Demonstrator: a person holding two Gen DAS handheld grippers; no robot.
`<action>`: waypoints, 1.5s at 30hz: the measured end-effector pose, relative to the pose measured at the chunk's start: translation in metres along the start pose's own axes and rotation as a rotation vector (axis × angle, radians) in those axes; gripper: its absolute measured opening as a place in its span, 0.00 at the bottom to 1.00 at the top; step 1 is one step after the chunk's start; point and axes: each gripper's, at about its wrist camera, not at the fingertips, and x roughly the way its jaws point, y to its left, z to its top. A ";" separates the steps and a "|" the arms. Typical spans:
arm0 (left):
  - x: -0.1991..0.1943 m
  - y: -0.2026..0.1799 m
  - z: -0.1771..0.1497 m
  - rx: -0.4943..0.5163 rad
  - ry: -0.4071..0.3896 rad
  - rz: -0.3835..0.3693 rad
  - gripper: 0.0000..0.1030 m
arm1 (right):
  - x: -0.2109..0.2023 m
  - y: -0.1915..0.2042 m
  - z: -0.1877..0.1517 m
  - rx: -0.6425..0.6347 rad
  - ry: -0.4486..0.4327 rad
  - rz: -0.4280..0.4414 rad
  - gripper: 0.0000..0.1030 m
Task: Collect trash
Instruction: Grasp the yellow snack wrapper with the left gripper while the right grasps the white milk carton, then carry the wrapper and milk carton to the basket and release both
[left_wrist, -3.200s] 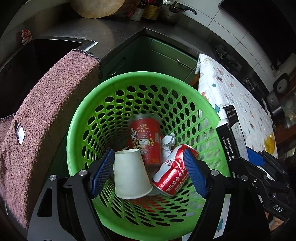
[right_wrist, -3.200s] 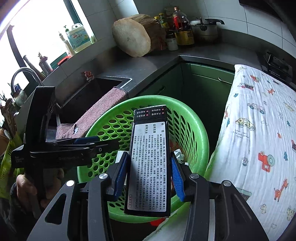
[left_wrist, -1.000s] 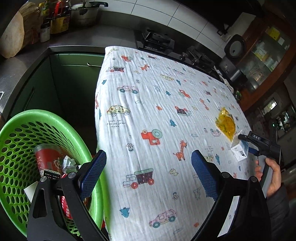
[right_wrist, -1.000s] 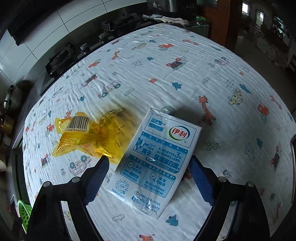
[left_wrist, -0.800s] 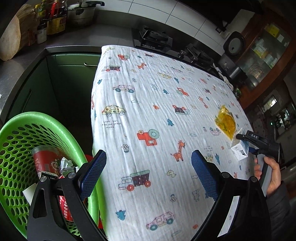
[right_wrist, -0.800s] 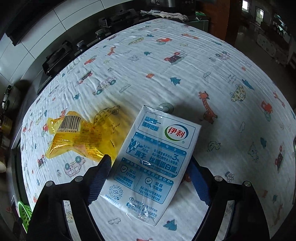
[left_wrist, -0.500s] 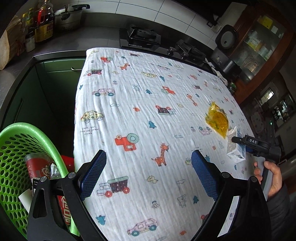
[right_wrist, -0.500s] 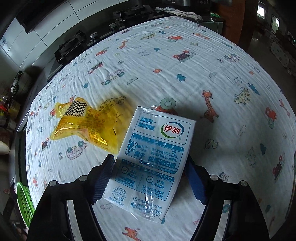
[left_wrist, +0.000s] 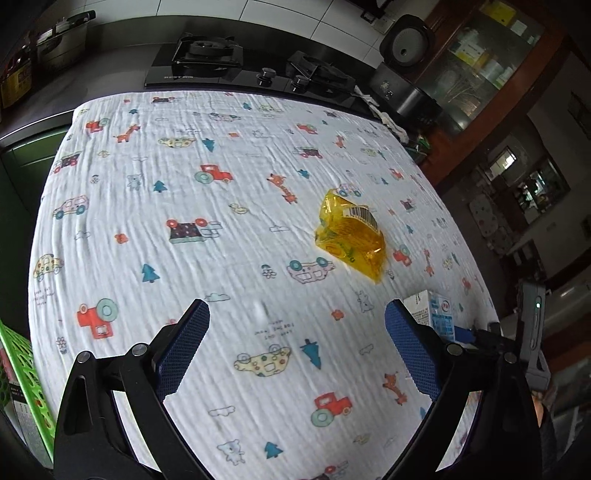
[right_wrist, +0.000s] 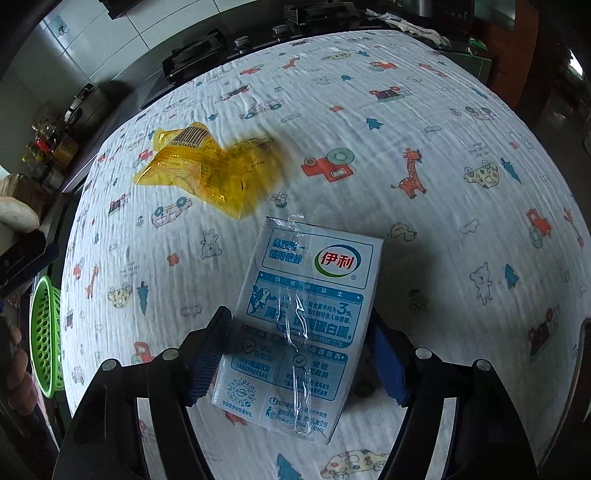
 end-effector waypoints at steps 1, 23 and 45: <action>0.008 -0.007 0.001 -0.015 0.013 -0.016 0.92 | -0.002 -0.001 -0.003 -0.013 0.000 0.002 0.68; 0.140 -0.053 0.040 -0.340 0.069 0.090 0.91 | -0.013 -0.023 -0.033 -0.120 -0.052 0.117 0.68; 0.085 -0.042 0.019 -0.215 0.033 0.002 0.31 | -0.031 -0.017 -0.048 -0.077 -0.111 0.152 0.67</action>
